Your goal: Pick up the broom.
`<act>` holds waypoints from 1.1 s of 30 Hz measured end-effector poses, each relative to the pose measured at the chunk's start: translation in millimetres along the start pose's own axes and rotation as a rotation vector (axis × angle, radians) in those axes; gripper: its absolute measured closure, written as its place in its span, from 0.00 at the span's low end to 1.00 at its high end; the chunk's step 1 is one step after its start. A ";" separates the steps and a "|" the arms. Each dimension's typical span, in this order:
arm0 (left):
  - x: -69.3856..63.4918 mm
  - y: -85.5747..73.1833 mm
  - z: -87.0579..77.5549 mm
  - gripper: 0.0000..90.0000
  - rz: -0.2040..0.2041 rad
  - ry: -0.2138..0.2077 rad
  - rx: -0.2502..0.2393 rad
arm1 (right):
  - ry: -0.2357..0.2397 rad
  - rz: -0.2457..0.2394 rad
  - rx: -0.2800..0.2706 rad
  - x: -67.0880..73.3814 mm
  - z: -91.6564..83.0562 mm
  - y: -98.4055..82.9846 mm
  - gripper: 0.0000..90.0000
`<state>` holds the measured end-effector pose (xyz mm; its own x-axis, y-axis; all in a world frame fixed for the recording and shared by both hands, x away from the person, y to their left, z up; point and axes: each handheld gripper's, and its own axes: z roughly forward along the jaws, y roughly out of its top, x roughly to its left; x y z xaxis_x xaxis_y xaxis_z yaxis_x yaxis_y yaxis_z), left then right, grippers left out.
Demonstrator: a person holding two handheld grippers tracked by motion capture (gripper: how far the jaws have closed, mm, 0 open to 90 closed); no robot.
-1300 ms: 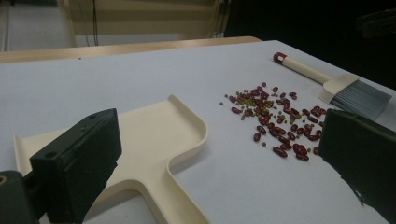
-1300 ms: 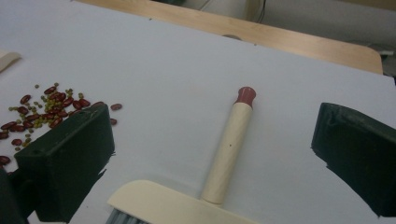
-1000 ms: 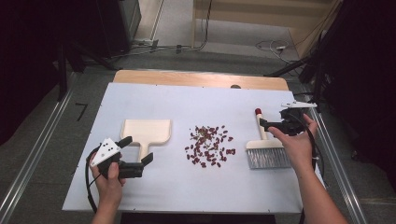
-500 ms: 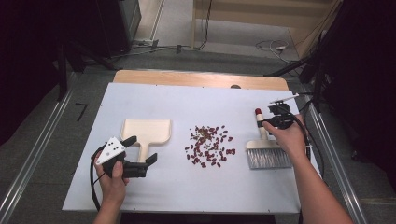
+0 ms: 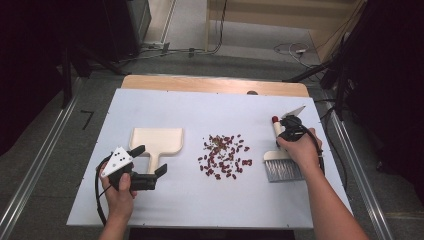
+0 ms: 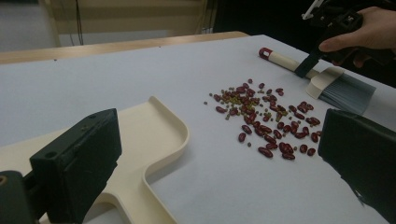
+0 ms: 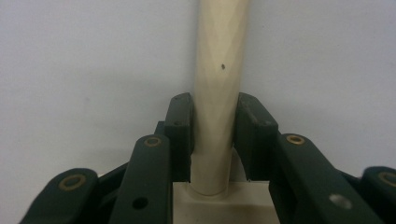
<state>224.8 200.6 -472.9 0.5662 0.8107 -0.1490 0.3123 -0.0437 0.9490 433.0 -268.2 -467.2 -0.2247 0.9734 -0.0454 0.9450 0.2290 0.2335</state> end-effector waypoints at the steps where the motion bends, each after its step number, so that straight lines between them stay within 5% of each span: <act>1: -0.1 -0.1 0.2 0.00 -0.001 0.000 0.001 | 0.000 0.000 0.000 0.0 0.0 0.0 0.75; 6: -1.5 -0.5 2.2 0.00 0.007 -0.002 0.009 | 0.063 0.038 0.012 -8.6 0.8 2.0 0.77; 11: -2.3 -0.4 2.4 0.00 0.004 0.001 0.010 | 0.109 0.054 -0.053 -15.1 0.5 -5.7 0.78; 19: -7.9 4.8 0.3 0.00 0.014 0.012 0.000 | 0.195 0.092 -0.350 -29.0 -19.0 -38.5 0.78; 21: -12.4 7.4 2.8 0.00 0.031 0.010 0.006 | 0.246 0.089 -0.462 -31.3 -24.0 -49.7 0.78; 22: -14.6 8.7 4.5 0.00 0.042 0.012 0.012 | 0.272 0.103 -0.571 -33.8 -28.7 -61.9 0.78; 23: -16.3 9.8 5.6 0.00 0.049 0.011 0.015 | 0.272 0.103 -0.571 -33.8 -28.7 -61.9 0.78; 28: -26.0 17.4 9.7 0.00 0.061 -0.002 0.008 | 0.325 0.055 -0.817 -35.8 -42.4 -84.4 0.78; 30: -28.7 21.4 11.4 0.00 0.050 -0.010 -0.002 | 0.336 0.049 -0.875 -36.8 -48.6 -90.1 0.78; 31: -29.9 23.7 12.6 0.00 0.050 -0.012 -0.006 | 0.377 0.046 -0.950 -37.7 -55.4 -95.6 0.78; 33: -34.1 29.7 16.3 0.00 0.049 -0.020 -0.015 | 0.387 0.038 -0.974 -37.1 -59.5 -97.2 0.78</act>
<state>227.3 162.1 -444.1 0.5961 0.7957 -0.1073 0.2720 -0.0744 0.9594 335.4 -327.2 -430.4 -0.4217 0.8710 0.2521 0.3913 -0.0760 0.9171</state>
